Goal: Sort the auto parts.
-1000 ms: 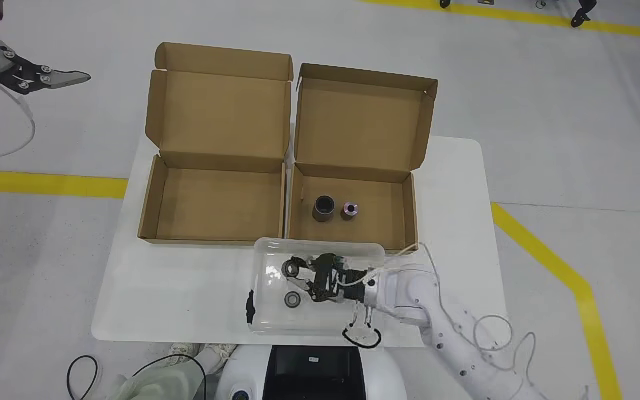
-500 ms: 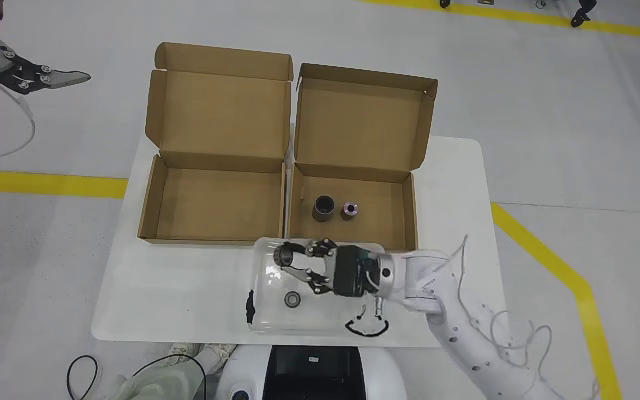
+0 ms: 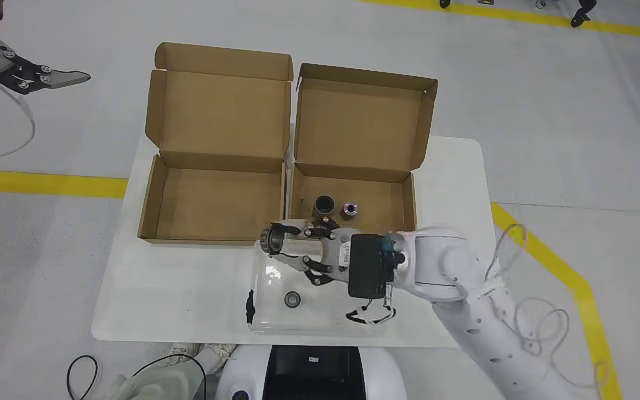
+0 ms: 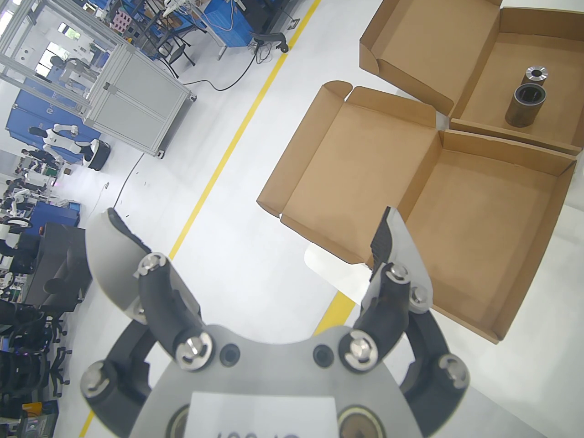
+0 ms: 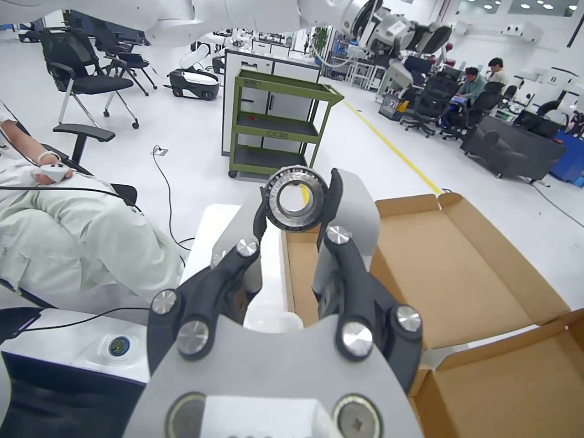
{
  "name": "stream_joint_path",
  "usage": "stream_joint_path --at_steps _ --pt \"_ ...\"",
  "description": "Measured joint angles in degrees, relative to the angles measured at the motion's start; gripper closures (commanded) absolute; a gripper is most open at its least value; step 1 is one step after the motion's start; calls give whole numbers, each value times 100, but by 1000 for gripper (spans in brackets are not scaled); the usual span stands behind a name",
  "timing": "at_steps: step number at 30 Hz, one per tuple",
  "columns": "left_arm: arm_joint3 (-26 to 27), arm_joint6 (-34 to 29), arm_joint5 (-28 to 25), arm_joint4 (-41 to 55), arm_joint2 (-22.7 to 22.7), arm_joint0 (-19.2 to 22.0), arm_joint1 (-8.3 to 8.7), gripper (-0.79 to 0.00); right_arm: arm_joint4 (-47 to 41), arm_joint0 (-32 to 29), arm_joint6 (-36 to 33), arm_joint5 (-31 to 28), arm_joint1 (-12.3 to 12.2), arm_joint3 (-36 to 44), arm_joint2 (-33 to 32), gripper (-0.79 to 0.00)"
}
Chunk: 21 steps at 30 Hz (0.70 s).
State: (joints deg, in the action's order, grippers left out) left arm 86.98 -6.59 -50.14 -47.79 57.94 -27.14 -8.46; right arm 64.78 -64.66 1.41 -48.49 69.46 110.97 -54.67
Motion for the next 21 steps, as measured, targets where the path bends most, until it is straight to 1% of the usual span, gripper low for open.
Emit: stream_joint_path --at_steps 5,15,21 --pt "0 0 0 0 0 0 0 -785 -256 218 -107 213 39 130 6 0" --pt "0 0 0 0 0 0 0 -785 -519 859 -537 584 161 308 222 0" --pt "0 0 0 0 0 0 0 -785 -586 1020 -645 778 207 296 261 0"
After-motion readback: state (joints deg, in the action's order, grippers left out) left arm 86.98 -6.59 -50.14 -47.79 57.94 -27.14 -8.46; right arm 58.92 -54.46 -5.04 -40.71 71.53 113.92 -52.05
